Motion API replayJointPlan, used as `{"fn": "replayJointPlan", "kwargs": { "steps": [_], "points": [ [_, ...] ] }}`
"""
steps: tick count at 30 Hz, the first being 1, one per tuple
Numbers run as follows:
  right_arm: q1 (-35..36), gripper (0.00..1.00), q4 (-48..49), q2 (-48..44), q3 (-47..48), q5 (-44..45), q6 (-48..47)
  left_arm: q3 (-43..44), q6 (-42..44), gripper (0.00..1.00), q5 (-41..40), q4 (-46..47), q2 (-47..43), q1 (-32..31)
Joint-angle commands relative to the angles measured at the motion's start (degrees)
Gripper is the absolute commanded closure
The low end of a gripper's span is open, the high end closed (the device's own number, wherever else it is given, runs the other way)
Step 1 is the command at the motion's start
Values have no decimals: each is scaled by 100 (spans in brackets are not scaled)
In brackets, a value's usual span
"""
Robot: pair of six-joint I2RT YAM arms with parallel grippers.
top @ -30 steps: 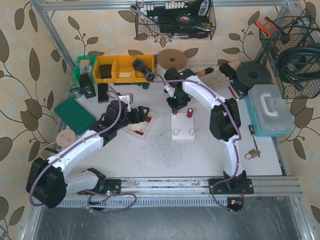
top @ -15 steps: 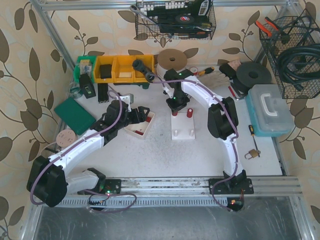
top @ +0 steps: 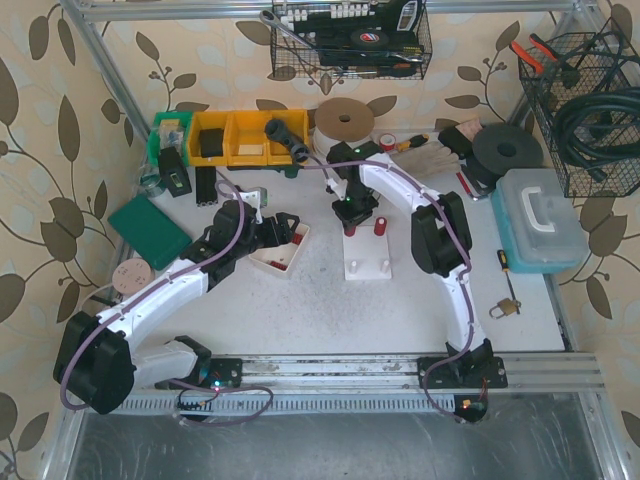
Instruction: Install the large spring
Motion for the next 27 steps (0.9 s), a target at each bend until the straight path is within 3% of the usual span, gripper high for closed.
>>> {"fn": "replayJointPlan", "kwargs": {
  "steps": [1, 23, 26, 27],
  "points": [
    [-5, 100, -146, 166, 150, -140, -65, 150, -15, 18, -120, 69, -12, 75],
    [-11, 100, -346, 349, 328, -50, -53, 136, -16, 18, -136, 96, -20, 77],
    [-11, 78, -353, 306, 353, 76, -1, 121, -18, 18, -145, 119, -38, 76],
    [-5, 67, -350, 287, 370, 98, 9, 107, -16, 18, -152, 116, -46, 76]
  ]
}}
